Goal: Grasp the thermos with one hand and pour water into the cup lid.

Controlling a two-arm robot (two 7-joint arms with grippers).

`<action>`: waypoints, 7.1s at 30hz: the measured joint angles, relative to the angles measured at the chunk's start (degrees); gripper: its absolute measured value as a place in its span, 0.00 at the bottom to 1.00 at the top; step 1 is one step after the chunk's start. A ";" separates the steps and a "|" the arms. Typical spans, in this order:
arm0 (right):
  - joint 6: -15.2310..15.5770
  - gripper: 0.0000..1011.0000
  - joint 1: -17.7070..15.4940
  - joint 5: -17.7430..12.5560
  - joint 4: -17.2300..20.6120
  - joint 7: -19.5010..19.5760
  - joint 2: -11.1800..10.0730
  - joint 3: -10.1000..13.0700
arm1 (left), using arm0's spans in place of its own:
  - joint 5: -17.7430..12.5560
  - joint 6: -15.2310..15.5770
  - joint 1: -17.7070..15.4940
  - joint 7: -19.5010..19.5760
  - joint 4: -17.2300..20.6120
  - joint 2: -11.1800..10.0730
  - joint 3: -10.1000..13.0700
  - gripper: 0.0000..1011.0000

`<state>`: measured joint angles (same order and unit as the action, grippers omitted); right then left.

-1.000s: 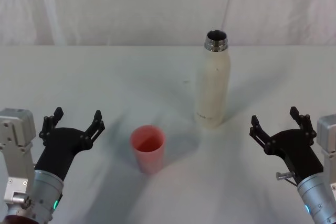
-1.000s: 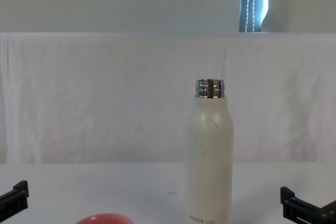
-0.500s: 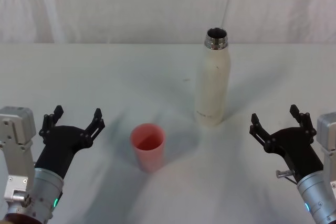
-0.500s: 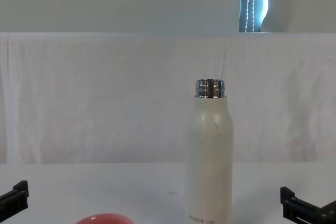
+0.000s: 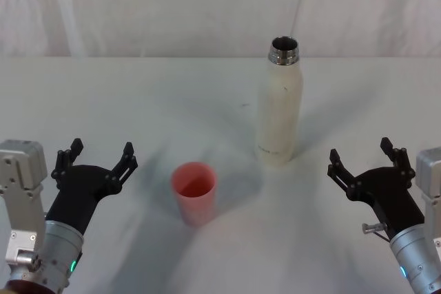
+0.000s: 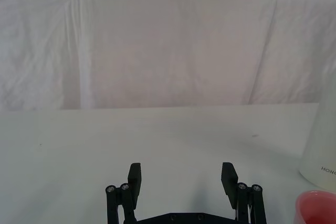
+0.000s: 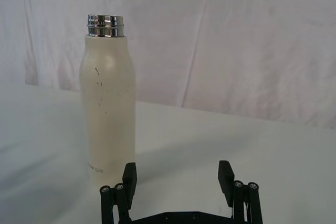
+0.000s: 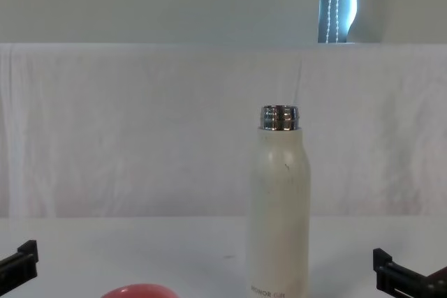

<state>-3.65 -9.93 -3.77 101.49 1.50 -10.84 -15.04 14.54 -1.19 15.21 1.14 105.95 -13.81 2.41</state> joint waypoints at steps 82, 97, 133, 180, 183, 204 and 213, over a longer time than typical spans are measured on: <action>1.57 0.99 17.49 -3.06 -15.23 -13.48 5.67 -2.84 | 0.00 0.00 0.00 0.00 0.00 0.00 0.00 0.99; 1.24 0.99 20.06 -3.88 -17.84 -14.31 6.37 -3.38 | 0.00 0.00 0.00 0.00 0.00 0.00 0.00 0.99; 1.22 0.99 23.81 -5.66 -22.12 -15.52 6.34 -3.93 | 0.00 0.00 0.00 0.00 0.00 0.00 0.00 0.99; 1.70 0.98 26.37 -5.25 -24.64 -15.36 6.78 -4.93 | 0.00 0.00 0.00 0.00 0.00 0.00 0.00 0.99; 1.72 0.94 26.35 -5.11 -24.64 -15.28 6.77 -4.97 | 0.00 0.00 0.00 0.00 0.00 0.00 0.00 0.99; 4.25 0.94 25.86 -2.92 -21.20 -13.26 7.40 -5.05 | 0.00 0.00 0.00 0.00 0.00 0.00 0.00 0.99; 6.95 0.94 25.03 -2.44 -17.23 -11.85 7.75 -4.51 | 0.00 0.00 0.00 0.00 0.00 0.00 0.00 0.99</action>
<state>3.30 15.11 -6.21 84.27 -10.35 -3.09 -19.55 14.54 -1.19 15.21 1.14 105.95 -13.81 2.42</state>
